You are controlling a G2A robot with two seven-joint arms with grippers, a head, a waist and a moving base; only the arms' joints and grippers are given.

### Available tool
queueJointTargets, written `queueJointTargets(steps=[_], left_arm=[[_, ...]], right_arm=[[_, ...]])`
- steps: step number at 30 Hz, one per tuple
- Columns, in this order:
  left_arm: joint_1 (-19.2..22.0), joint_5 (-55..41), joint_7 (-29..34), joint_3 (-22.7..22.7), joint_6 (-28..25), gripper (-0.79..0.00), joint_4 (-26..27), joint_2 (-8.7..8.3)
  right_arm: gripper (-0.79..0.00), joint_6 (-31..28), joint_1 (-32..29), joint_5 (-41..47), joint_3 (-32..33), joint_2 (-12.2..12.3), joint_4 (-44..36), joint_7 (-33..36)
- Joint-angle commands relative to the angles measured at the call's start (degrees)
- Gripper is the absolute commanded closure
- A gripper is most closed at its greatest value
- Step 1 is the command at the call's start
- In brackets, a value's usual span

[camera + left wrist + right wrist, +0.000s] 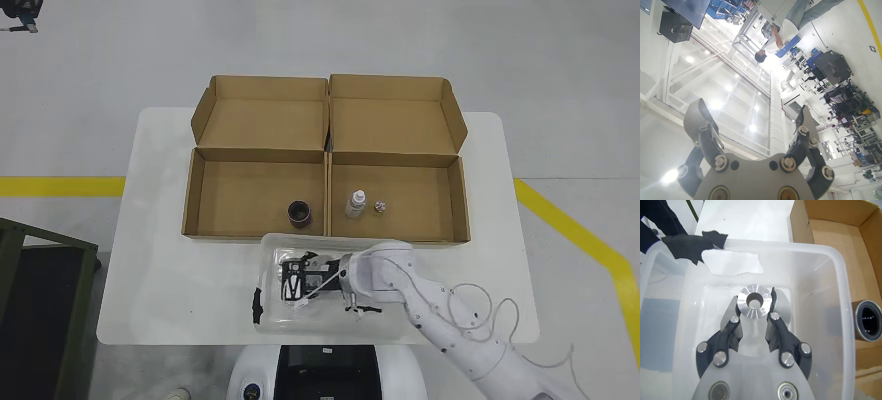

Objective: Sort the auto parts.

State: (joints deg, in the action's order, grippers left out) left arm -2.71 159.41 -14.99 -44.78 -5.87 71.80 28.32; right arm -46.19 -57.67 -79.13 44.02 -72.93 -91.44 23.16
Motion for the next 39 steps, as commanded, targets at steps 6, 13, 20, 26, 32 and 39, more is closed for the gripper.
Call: queueJointTargets(steps=[6,13,20,26,32,39], left_arm=[[0.00,0.00,0.01,0.00,0.00,-0.785,0.00,0.00],[0.00,0.00,0.01,0.00,0.00,-0.785,0.00,0.00],[0.00,0.00,0.01,0.00,0.00,-0.785,0.00,0.00],[0.00,0.00,0.01,0.00,0.00,-0.785,0.00,0.00],[0.00,0.00,0.01,0.00,0.00,-0.785,0.00,0.00],[0.00,0.00,0.01,0.00,0.00,-0.785,0.00,0.00]], right_arm=[[0.000,-0.54,-3.94,5.48,5.16,1.47,-7.57,0.82],[0.000,1.61,-6.42,13.33,9.11,2.14,-14.18,-0.82],[0.000,5.14,-6.00,19.61,11.69,2.18,-18.06,-2.55],[0.000,8.48,-6.12,24.02,13.72,2.09,-19.54,-6.06],[0.000,9.70,-6.65,28.68,16.65,2.19,-19.67,-9.90],[0.000,11.46,-8.82,33.45,21.35,2.58,-19.32,-13.32]])
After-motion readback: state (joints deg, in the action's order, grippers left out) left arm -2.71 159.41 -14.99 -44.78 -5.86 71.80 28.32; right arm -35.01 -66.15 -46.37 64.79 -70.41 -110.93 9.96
